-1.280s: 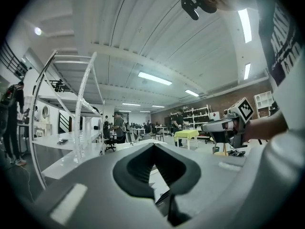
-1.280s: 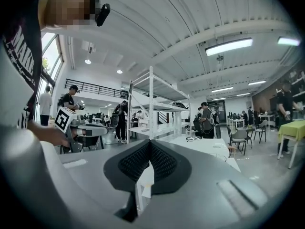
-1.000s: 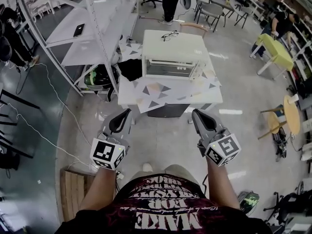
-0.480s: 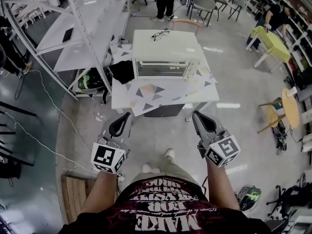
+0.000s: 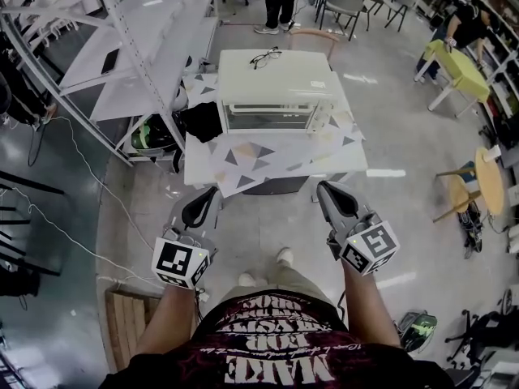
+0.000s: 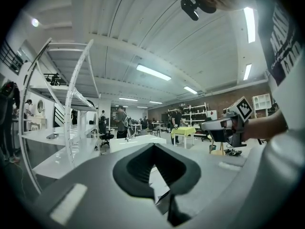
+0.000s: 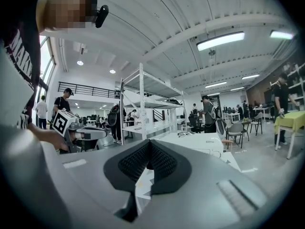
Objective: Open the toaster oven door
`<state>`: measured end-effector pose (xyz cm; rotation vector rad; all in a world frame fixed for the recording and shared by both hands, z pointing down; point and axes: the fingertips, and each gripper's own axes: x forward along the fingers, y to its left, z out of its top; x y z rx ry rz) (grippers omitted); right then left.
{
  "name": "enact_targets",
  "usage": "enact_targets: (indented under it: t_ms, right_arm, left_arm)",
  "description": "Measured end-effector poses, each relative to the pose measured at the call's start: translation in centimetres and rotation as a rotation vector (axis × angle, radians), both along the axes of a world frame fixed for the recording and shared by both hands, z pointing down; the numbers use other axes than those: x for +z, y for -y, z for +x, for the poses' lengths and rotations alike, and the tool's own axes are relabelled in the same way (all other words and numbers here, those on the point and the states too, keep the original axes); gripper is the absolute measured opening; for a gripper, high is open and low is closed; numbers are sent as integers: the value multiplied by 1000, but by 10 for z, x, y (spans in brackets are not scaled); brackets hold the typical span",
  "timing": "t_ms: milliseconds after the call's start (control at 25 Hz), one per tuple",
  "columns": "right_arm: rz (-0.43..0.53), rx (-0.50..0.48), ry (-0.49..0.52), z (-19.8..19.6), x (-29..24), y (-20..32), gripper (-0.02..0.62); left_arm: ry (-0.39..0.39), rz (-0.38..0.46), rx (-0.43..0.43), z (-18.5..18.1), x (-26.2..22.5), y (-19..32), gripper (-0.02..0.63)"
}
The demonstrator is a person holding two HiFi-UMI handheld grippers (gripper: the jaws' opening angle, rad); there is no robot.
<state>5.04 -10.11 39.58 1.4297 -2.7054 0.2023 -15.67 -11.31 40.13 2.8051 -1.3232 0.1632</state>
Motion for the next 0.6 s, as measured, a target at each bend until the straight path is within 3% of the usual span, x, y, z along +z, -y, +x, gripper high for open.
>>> enact_targets:
  t_ms: [600]
  right_arm:
    - [53,-55,22,27,-15,52,25]
  left_arm:
    - [-14,30,-34,29,-14,42,2]
